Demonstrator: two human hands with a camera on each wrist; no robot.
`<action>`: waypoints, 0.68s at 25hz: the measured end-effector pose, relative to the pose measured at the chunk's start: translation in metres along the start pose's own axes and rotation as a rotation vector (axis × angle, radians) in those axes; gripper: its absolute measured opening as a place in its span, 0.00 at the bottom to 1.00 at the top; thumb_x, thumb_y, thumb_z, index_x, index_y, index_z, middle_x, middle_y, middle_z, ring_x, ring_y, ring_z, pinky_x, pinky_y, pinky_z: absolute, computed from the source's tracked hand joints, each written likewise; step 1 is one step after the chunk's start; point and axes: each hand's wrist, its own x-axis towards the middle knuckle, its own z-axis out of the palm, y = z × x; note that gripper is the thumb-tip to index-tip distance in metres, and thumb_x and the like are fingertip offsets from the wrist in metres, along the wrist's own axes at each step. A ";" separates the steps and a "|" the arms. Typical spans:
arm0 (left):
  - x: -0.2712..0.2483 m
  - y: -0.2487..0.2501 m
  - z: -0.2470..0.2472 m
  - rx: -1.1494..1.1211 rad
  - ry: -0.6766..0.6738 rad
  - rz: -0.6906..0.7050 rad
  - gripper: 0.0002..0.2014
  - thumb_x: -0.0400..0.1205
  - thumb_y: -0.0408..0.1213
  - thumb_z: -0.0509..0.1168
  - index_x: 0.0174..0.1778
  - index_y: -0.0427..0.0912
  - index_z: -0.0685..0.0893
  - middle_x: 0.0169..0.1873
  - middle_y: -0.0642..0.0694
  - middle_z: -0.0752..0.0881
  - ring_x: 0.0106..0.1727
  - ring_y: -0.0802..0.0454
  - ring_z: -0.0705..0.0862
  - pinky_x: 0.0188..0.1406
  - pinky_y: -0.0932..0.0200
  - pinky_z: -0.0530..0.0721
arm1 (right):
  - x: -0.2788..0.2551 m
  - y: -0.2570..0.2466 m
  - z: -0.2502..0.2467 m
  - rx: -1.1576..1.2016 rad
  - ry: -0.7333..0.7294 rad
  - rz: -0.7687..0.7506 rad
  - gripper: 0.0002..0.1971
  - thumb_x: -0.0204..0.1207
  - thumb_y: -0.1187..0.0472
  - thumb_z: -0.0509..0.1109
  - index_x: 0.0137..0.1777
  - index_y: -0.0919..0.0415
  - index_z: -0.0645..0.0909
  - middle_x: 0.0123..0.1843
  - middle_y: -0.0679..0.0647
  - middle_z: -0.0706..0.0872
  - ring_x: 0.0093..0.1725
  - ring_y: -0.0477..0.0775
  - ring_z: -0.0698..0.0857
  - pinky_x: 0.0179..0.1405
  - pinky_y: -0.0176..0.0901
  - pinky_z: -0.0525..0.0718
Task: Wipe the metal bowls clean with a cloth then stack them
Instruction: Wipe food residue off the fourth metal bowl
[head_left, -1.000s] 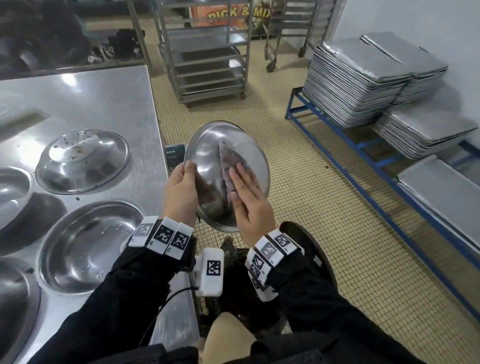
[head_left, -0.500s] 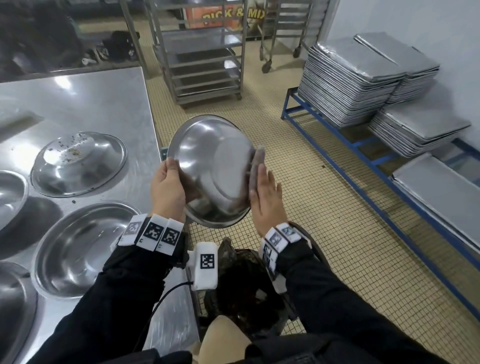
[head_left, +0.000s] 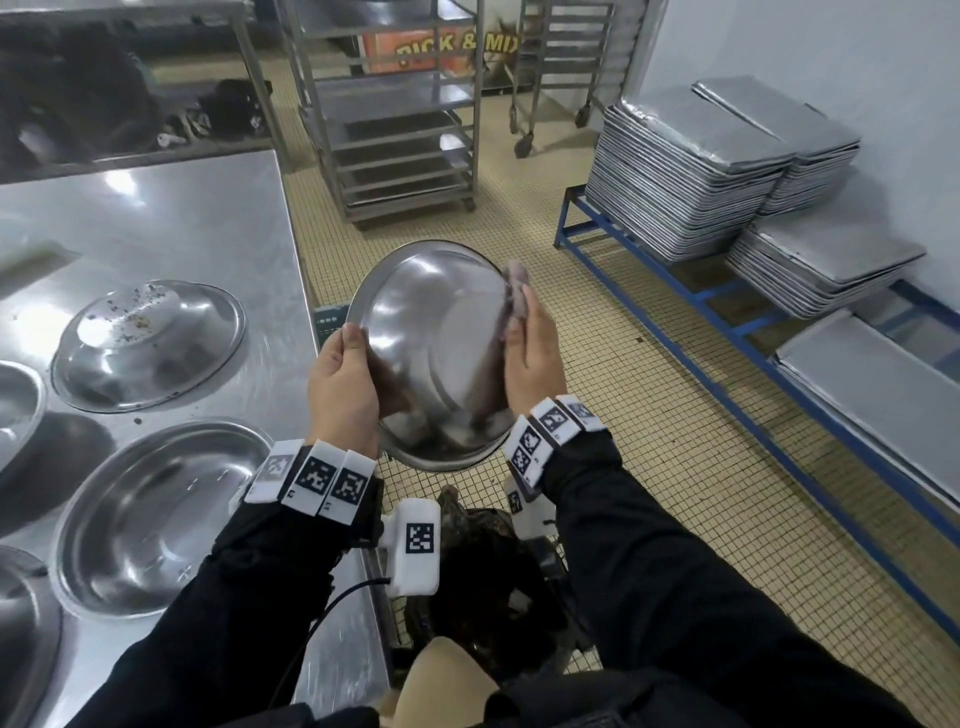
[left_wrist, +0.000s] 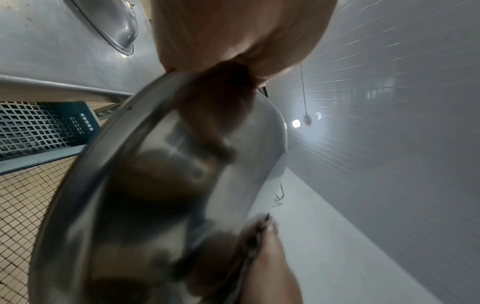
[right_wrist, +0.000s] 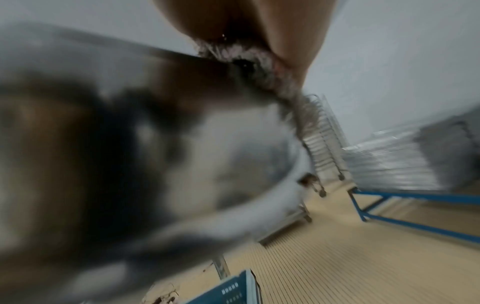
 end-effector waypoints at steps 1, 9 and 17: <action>0.001 -0.002 0.000 0.018 0.007 0.008 0.14 0.89 0.46 0.55 0.50 0.46 0.84 0.47 0.46 0.88 0.50 0.50 0.86 0.45 0.63 0.82 | -0.010 0.010 -0.004 0.016 -0.037 0.077 0.25 0.86 0.52 0.50 0.83 0.53 0.56 0.80 0.53 0.65 0.75 0.53 0.69 0.70 0.53 0.72; 0.001 -0.019 -0.006 0.277 -0.097 0.107 0.15 0.87 0.47 0.57 0.41 0.47 0.84 0.38 0.42 0.85 0.41 0.48 0.83 0.44 0.56 0.87 | -0.050 0.015 -0.015 0.005 0.105 0.025 0.17 0.82 0.58 0.62 0.70 0.58 0.76 0.59 0.51 0.85 0.54 0.45 0.83 0.54 0.39 0.84; -0.011 -0.019 -0.009 0.401 -0.157 0.260 0.17 0.86 0.45 0.61 0.38 0.38 0.85 0.27 0.39 0.81 0.29 0.48 0.78 0.29 0.52 0.78 | -0.032 -0.013 0.009 -0.124 0.135 -0.123 0.20 0.83 0.49 0.55 0.67 0.59 0.78 0.66 0.52 0.78 0.65 0.51 0.76 0.66 0.45 0.76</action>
